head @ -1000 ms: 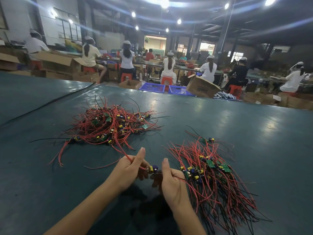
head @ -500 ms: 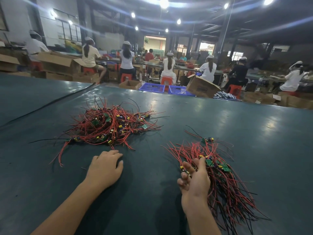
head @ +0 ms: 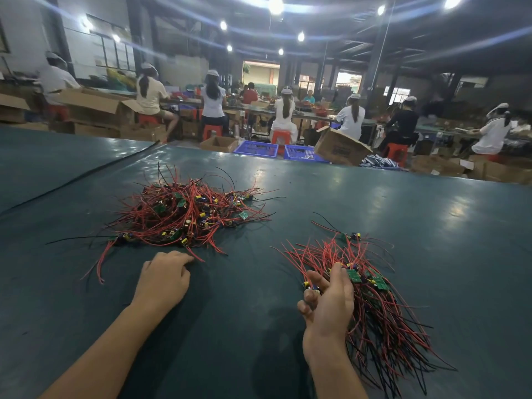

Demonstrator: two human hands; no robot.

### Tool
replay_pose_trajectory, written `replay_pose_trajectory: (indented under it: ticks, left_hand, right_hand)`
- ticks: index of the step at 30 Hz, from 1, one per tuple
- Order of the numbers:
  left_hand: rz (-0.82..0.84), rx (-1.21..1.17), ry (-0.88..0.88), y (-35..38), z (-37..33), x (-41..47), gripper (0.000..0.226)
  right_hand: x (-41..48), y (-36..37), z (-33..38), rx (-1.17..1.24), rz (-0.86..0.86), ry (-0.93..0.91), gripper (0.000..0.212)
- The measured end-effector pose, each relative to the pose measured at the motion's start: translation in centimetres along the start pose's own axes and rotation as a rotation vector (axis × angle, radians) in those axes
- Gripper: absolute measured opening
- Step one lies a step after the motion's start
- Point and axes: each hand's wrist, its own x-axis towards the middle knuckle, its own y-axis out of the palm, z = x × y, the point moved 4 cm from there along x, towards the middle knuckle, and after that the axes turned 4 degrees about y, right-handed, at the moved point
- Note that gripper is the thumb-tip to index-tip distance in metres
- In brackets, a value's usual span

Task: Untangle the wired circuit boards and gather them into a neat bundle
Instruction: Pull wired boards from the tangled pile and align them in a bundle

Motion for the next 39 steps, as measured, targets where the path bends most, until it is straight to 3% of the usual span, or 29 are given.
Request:
replay_pose_trajectory:
  ticks: [8, 11, 16, 19, 22, 27, 34, 39]
  left_hand:
    - [0.087, 0.154, -0.144, -1.8, 2.0, 0.1, 0.026]
    - [0.085, 0.136, -0.092, -1.5, 1.4, 0.1, 0.025]
    - [-0.053, -0.04, 0.123, -0.5, -0.4, -0.1, 0.024]
    - [0.157, 0.013, 0.184, 1.3, -1.0, -0.1, 0.05]
    - [0.227, 0.055, 0.211, 1.9, -1.0, 0.4, 0.047]
    - [0.01, -0.155, 0.209, 0.3, -0.9, 1.3, 0.029]
    - [-0.042, -0.198, 0.198, 0.0, -0.5, 1.2, 0.012]
    - [-0.306, -0.321, 0.321, -2.0, -2.2, -0.3, 0.007]
  right_hand:
    - [0.1, 0.0, 0.0, -0.005, 0.015, -0.03, 0.052]
    - [0.1, 0.1, -0.2, -0.009, 0.022, -0.022, 0.051]
    - [0.1, 0.1, -0.3, -0.008, 0.031, -0.012, 0.05]
    - [0.0, 0.2, -0.4, -0.014, 0.037, -0.008, 0.049]
    - [-0.1, 0.3, -0.5, -0.01, 0.033, 0.001, 0.047]
    - [-0.3, 0.5, -0.5, -0.024, 0.054, 0.011, 0.04]
    - [-0.6, 0.5, -0.5, -0.047, 0.074, 0.034, 0.028]
    - [-0.8, 1.1, -1.0, -0.099, 0.167, 0.093, 0.015]
